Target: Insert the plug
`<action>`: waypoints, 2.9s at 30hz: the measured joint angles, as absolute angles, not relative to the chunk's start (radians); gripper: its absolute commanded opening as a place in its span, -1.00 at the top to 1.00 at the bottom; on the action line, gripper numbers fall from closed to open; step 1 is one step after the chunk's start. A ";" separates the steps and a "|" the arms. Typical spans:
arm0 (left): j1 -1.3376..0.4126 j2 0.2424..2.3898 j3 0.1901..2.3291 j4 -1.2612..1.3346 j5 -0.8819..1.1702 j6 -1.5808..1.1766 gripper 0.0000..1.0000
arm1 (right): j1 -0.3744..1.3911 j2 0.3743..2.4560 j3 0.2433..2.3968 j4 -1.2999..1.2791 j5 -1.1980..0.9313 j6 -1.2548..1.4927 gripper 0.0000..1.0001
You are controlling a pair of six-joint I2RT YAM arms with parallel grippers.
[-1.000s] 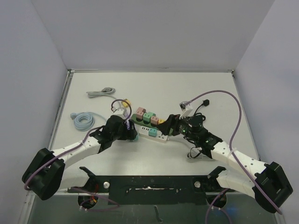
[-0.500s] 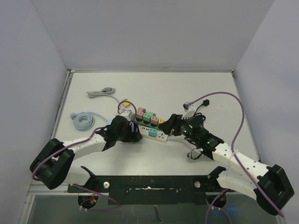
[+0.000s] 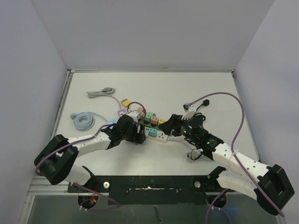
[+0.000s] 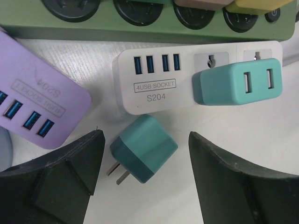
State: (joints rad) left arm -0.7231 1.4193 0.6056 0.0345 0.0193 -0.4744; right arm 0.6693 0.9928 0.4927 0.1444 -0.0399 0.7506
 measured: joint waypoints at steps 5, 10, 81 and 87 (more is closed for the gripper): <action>-0.731 1.431 0.612 0.052 0.058 -0.393 -0.44 | 0.669 0.982 0.492 0.131 -0.028 0.752 -0.33; -0.746 1.444 0.612 0.057 0.083 -0.380 -0.36 | 0.669 0.978 0.492 0.100 -0.016 0.752 -0.33; -0.780 0.773 0.651 -0.067 -0.394 -1.372 0.28 | 1.099 1.447 0.636 0.985 0.368 0.502 -0.54; -0.776 0.772 0.643 -0.074 -0.392 -1.391 0.27 | 1.092 1.463 0.653 0.998 0.346 0.502 -0.53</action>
